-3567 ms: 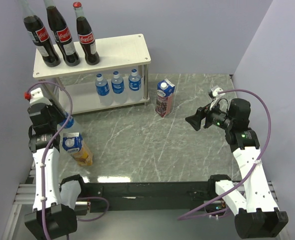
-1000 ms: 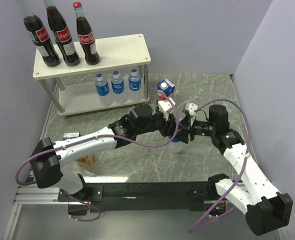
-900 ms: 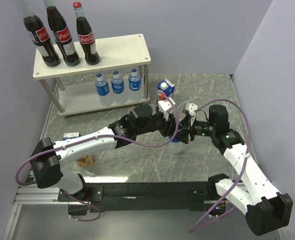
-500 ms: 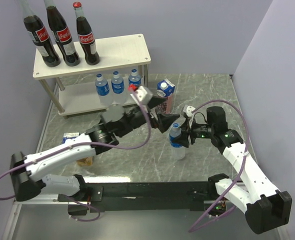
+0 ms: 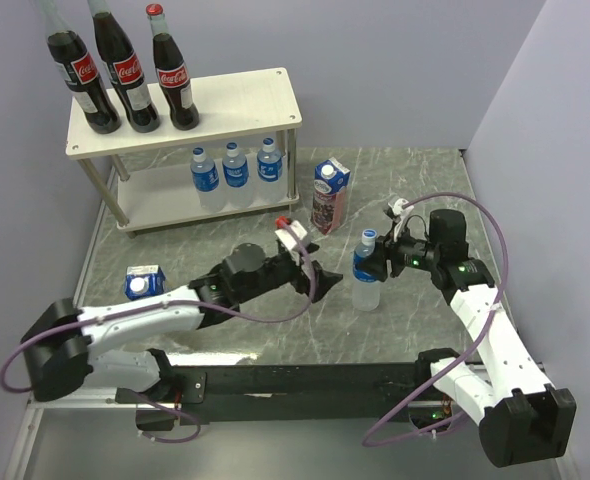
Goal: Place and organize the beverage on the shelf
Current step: Pick up the drink from the center of the board.
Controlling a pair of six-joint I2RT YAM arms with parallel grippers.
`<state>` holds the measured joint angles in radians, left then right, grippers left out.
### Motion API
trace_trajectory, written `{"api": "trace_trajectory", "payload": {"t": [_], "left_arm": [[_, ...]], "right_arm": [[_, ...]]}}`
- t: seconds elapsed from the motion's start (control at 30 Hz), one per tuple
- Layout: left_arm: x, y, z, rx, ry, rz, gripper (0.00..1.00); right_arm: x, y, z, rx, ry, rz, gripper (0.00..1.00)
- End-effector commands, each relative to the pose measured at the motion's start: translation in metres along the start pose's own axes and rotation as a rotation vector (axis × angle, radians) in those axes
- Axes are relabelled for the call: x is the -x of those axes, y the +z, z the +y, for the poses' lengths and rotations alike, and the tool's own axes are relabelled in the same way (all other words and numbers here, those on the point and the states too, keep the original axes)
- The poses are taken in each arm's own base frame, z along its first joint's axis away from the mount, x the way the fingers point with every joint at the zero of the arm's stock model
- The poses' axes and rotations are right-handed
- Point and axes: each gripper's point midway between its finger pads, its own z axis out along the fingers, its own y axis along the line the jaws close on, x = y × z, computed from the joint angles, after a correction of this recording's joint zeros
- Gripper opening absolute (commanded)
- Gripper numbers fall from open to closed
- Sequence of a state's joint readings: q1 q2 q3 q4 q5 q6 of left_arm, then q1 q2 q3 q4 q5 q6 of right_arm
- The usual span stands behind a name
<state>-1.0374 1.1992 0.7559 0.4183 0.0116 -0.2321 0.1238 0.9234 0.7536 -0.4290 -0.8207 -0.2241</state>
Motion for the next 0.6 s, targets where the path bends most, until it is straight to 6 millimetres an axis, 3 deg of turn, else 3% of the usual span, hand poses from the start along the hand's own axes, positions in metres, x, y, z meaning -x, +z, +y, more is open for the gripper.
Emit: {"api": "trace_trajectory", "payload": {"t": [0.0,0.33,0.57], "left_arm": [[0.011,0.017,-0.02,-0.104,-0.023,-0.065,0.99],[-0.027,0.084,-0.03,-0.103,-0.02,0.038,0.99],[-0.045,0.106,-0.028,-0.075,-0.052,0.085,0.99]], "right_arm": [[0.063,-0.014,0.0,-0.043,-0.085,-0.172,0.0],[0.068,-0.017,-0.014,-0.131,-0.029,-0.202,0.0],[0.07,-0.018,-0.01,-0.115,-0.023,-0.211,0.0]]}}
